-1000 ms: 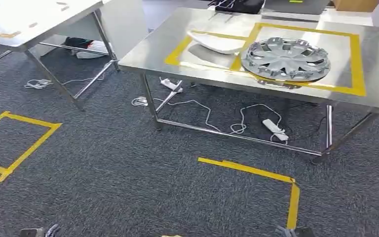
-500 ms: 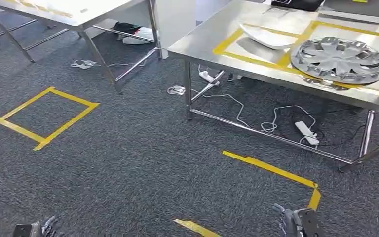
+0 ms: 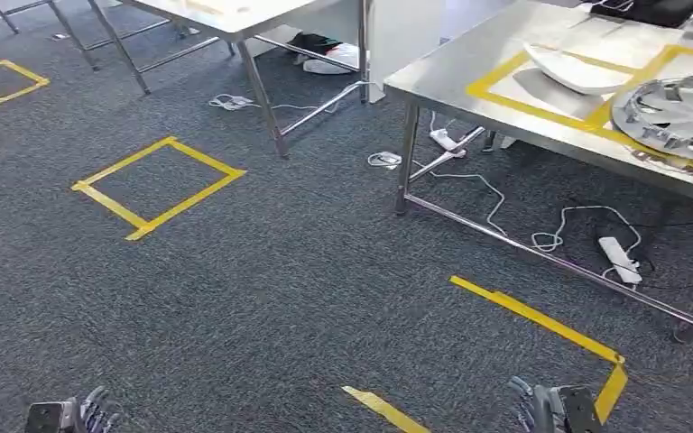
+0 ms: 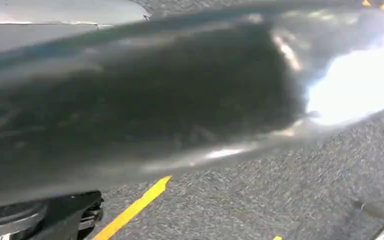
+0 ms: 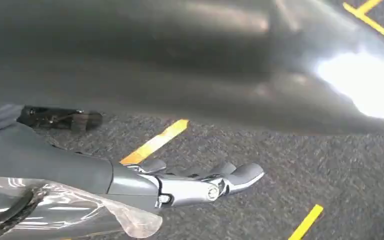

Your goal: Take the parts from the cabinet and place them on the table.

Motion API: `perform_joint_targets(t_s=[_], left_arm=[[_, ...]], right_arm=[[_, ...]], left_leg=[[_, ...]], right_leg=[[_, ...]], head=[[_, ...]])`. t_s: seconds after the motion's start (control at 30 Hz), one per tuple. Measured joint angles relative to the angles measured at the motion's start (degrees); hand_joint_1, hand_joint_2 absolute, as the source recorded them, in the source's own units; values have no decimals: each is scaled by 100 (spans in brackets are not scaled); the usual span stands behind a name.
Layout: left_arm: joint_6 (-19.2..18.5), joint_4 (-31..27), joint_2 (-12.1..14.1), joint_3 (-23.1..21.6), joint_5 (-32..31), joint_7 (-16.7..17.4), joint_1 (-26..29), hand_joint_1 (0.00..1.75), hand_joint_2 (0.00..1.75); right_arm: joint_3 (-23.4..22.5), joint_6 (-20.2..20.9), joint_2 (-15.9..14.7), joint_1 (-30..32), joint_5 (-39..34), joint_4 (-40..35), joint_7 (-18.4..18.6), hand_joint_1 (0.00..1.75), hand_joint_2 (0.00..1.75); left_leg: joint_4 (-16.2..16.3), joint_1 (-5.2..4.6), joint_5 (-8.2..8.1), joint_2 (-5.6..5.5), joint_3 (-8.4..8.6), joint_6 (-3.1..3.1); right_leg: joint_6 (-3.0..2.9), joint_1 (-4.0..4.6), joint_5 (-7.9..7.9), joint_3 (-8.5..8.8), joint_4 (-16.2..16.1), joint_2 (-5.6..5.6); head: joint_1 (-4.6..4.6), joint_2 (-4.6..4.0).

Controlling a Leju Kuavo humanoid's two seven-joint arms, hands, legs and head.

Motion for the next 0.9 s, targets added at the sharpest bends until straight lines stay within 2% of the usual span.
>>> perform_joint_targets(t_s=[0.03,0.07,0.1,0.13,0.17,0.2,0.23,0.27,0.3,0.33,0.37,0.4,0.43,0.5,0.53,0.57,0.6,0.63,0.67,0.7,0.73,0.77,0.8,0.83,0.87,0.9], left_arm=[[0,0,7,0,0,0,7,0,0],[0,-2,4,-4,0,0,7,0,0],[0,-2,4,-9,0,0,-9,0,0],[-2,-2,7,-15,0,0,-20,0,0],[-2,-2,7,-24,0,0,-21,0,0],[-2,-2,7,-35,0,0,-17,0,0],[-2,-2,7,-35,0,0,-9,0,0],[-2,-2,7,-35,0,0,-5,0,0],[-2,-2,7,-37,0,0,-4,0,0],[-2,-2,7,-39,0,0,-4,0,0],[-2,-11,9,-39,0,0,-6,0,0],[-2,-20,13,-39,0,0,-6,0,0],[-2,-35,13,-42,2,-4,-6,0,0],[0,-35,15,-37,7,-20,3,0,0],[13,-44,15,-39,9,-37,9,0,0],[15,-46,4,-46,18,-57,18,0,0],[22,-46,9,-57,24,-70,-2,0,0],[28,-46,7,-65,24,-70,-24,0,0],[28,-46,2,-87,24,-76,-24,0,0],[31,-46,2,-96,24,-79,-25,0,0],[33,-44,4,-96,24,-79,-16,0,0],[33,-44,2,-96,24,-79,-12,0,0],[33,-44,2,-96,24,-79,-12,0,0],[33,-44,2,-103,24,-79,-16,0,0],[33,-44,2,-105,24,-81,-20,0,0],[33,-44,4,-105,24,-81,-31,0,0]], right_arm=[[-13,0,20,-5,0,0,0,0,0],[-35,0,20,-3,2,4,-2,0,0],[-44,0,26,5,7,4,-2,0,0],[-44,2,26,28,7,11,-2,0,0],[-46,2,26,48,4,22,-2,0,0],[-46,2,26,59,4,30,-2,0,0],[-46,2,31,59,5,39,-2,0,0],[-46,2,33,57,5,42,-2,0,0],[-48,2,33,54,7,44,-2,0,0],[-52,2,33,49,7,42,-2,0,0],[-52,2,39,48,7,42,-2,0,0],[-52,2,52,59,7,42,-2,0,0],[-52,2,52,38,7,46,0,0,0],[-59,57,79,30,48,46,4,0,0],[-94,96,87,38,83,46,13,0,0],[-136,120,94,33,123,55,22,0,0],[-175,147,100,37,160,57,17,0,0],[-190,155,100,59,160,70,33,0,0],[-195,153,100,77,160,92,43,0,0],[-194,157,105,94,162,105,50,0,0],[-194,162,111,106,164,118,50,0,0],[-197,164,118,107,164,129,52,0,0],[-208,164,120,106,166,136,52,0,0],[-229,164,122,106,166,140,52,0,0],[-242,164,125,108,168,146,52,0,0],[-247,164,131,98,166,162,57,0,0]], left_leg=[[29,15,-35,72,-27,-14],[178,-1,-184,356,-84,-48],[539,15,-435,541,-237,-89],[1007,29,-689,622,-427,-115],[1502,43,-913,654,-615,-132],[1830,54,-1016,663,-709,-139],[1821,55,-958,664,-653,-132],[1585,52,-799,667,-480,-108],[1149,41,-587,690,-212,-66],[608,20,-383,767,109,-2],[130,-34,-329,988,370,93],[-24,-92,-421,1183,463,149],[-38,-123,-390,1160,428,160],[-70,-143,-375,1026,372,192],[-195,-97,-313,959,432,243],[-257,-70,-262,917,455,240],[-265,-61,-231,855,436,280],[-263,-56,-218,782,412,288],[-263,-58,-213,711,404,292],[-257,-59,-209,629,401,291],[-248,-59,-207,558,404,290],[-236,-57,-209,480,411,287],[-206,-52,-216,403,412,277],[-159,-46,-235,321,409,253],[-101,-42,-268,256,387,212],[-17,-79,-306,192,331,165]], right_leg=[[-42,-28,26,-31,-11,-93],[-83,-16,33,-44,-11,-146],[-115,1,44,-96,-11,-239],[-123,17,47,-109,-11,-328],[-130,31,50,-146,-9,-425],[-134,45,52,-161,-9,-520],[-139,57,55,-166,-8,-607],[-138,70,56,-164,-8,-677],[-139,87,56,-153,-8,-753],[-139,104,56,-114,-8,-821],[-139,104,54,-74,-9,-882],[-114,123,70,-86,-9,-957],[-86,113,86,-89,-10,-1016],[-33,104,100,-72,-48,-1149],[14,111,63,-51,-64,-1150],[31,93,-28,-113,16,-798],[31,83,-209,-252,305,-501],[43,80,-423,-474,775,-368],[60,79,-614,-725,1288,-314],[80,84,-697,-929,1663,-303],[97,80,-640,-1014,1769,-303],[110,69,-455,-971,1613,-303],[129,47,-186,-830,1256,-292],[142,19,127,-602,731,-216],[153,-22,311,-399,265,-1],[146,-36,180,-332,149,251]], head=[[0,0],[-33,0],[-57,0],[-57,0],[-55,0],[-57,0],[-57,0],[-59,0],[-59,0],[-57,0],[-55,0],[-42,0],[-48,0],[-66,0],[-70,0],[-44,0],[-35,0],[-24,0],[-35,0],[-33,0],[-35,0],[-31,0],[-35,0],[-33,0],[-30,0],[-26,0]])
